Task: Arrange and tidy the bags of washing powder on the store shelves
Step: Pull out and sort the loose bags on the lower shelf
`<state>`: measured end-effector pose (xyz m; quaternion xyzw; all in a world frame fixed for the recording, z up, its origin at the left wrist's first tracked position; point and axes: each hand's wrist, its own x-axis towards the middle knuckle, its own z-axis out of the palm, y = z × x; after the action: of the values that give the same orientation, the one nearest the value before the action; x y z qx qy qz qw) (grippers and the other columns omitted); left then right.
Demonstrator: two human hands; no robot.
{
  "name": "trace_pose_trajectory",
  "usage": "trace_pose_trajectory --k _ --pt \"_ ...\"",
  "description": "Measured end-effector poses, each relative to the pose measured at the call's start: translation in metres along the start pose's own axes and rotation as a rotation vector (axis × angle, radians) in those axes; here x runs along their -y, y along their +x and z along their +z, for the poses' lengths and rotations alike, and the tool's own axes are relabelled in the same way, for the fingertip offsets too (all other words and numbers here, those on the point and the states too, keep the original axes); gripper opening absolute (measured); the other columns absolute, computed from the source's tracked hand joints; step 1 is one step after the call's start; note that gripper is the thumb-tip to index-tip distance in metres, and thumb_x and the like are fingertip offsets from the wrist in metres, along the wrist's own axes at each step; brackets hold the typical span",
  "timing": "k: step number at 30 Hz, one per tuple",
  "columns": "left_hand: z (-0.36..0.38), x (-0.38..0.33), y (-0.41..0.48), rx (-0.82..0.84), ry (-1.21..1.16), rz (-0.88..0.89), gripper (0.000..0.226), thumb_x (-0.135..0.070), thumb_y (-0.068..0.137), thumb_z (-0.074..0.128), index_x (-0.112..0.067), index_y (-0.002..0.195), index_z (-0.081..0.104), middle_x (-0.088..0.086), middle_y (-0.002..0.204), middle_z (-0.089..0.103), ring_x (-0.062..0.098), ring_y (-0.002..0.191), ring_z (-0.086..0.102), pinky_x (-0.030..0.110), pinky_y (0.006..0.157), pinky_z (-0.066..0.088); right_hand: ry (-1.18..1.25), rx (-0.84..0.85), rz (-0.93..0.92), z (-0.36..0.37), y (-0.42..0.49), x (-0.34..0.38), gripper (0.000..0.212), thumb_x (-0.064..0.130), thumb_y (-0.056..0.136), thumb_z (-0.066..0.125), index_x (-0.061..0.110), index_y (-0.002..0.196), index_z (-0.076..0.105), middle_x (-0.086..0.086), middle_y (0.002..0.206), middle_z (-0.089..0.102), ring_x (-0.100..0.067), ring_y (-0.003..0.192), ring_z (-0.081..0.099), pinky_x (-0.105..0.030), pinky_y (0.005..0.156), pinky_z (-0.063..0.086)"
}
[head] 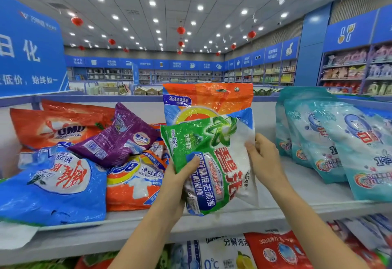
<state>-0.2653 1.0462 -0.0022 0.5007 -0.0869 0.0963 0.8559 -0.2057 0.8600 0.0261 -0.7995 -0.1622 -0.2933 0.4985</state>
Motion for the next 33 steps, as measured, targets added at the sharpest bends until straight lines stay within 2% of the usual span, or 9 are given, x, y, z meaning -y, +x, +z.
trace_pose_trajectory --k 2,5,9,16,19,21,24,27,33 --pt "-0.008 -0.007 0.002 0.008 0.058 0.069 0.053 -0.026 0.051 0.076 -0.017 0.102 0.064 0.003 0.088 0.076 0.019 0.077 0.073 0.029 0.06 0.058 0.008 -0.045 -0.014 0.003 -0.002 0.002 0.021 0.017 0.099 0.045 0.003 0.091 0.058 -0.008 0.085 0.067 -0.02 0.078 0.064 -0.036 0.066 0.054" --pt "-0.016 -0.016 0.003 0.008 0.187 0.162 0.035 -0.027 0.061 0.072 -0.024 0.096 0.066 -0.001 0.09 0.076 0.017 0.082 0.073 0.03 0.067 0.055 -0.065 -0.151 -0.081 0.011 -0.009 0.005 0.03 0.017 0.099 0.045 0.017 0.069 0.049 0.007 0.062 0.056 -0.003 0.055 0.052 -0.013 0.048 0.038" --pt "-0.019 -0.019 0.0 -0.011 0.376 0.331 0.021 -0.02 0.081 0.066 -0.028 0.1 0.064 -0.016 0.09 0.074 0.003 0.081 0.071 0.014 0.062 0.052 -0.236 -0.259 -0.141 0.021 -0.01 0.006 0.034 0.016 0.099 0.043 0.017 0.065 0.04 0.01 0.053 0.043 -0.006 0.046 0.039 -0.017 0.045 0.024" --pt "-0.026 -0.017 0.011 -0.186 0.669 0.529 0.019 -0.019 0.089 0.063 -0.036 0.097 0.057 -0.026 0.091 0.063 -0.019 0.081 0.058 -0.001 0.065 0.041 -0.366 -0.357 -0.194 0.034 -0.007 0.014 0.025 0.018 0.1 0.043 0.002 0.092 0.061 -0.013 0.061 0.06 -0.027 0.052 0.049 -0.033 0.051 0.037" --pt "-0.036 -0.019 0.021 -0.171 0.597 0.406 0.013 -0.021 0.091 0.059 -0.027 0.103 0.06 -0.018 0.092 0.069 -0.012 0.079 0.064 0.004 0.064 0.047 -0.348 -0.24 -0.219 0.03 -0.001 0.017 0.023 0.016 0.099 0.043 0.002 0.093 0.06 -0.015 0.065 0.06 -0.028 0.055 0.049 -0.032 0.055 0.032" --pt "-0.039 -0.021 0.023 -0.136 0.356 0.158 0.009 -0.024 0.094 0.055 -0.022 0.098 0.062 -0.008 0.086 0.075 0.002 0.073 0.07 0.02 0.062 0.055 -0.327 -0.124 -0.215 0.02 0.008 0.021 0.023 0.015 0.099 0.044 0.008 0.082 0.057 -0.013 0.068 0.059 -0.026 0.06 0.046 -0.031 0.057 0.03" --pt "-0.041 -0.015 0.023 -0.092 0.047 -0.189 0.024 -0.035 0.092 0.053 -0.014 0.097 0.063 0.006 0.083 0.076 0.018 0.071 0.073 0.038 0.068 0.055 -0.268 0.022 -0.215 0.004 0.022 0.036 0.033 0.014 0.098 0.046 0.015 0.064 0.046 0.0 0.06 0.05 -0.017 0.058 0.041 -0.028 0.053 0.024" --pt "-0.035 -0.008 0.013 0.066 -0.195 -0.408 0.044 -0.042 0.077 0.063 -0.007 0.104 0.07 0.016 0.102 0.073 0.03 0.085 0.072 0.046 0.072 0.052 -0.274 0.068 -0.234 -0.008 0.037 0.058 0.031 0.017 0.097 0.048 0.005 0.07 0.056 -0.003 0.063 0.054 -0.019 0.063 0.047 -0.032 0.059 0.032" --pt "-0.028 0.024 -0.005 0.443 -0.042 -0.239 0.08 -0.017 0.044 0.095 -0.015 0.116 0.061 0.015 0.112 0.07 0.034 0.1 0.068 0.046 0.074 0.057 -0.37 0.101 -0.296 -0.028 0.047 0.08 0.032 0.018 0.097 0.048 -0.004 0.079 0.063 -0.012 0.069 0.058 -0.014 0.06 0.045 -0.022 0.053 0.029"
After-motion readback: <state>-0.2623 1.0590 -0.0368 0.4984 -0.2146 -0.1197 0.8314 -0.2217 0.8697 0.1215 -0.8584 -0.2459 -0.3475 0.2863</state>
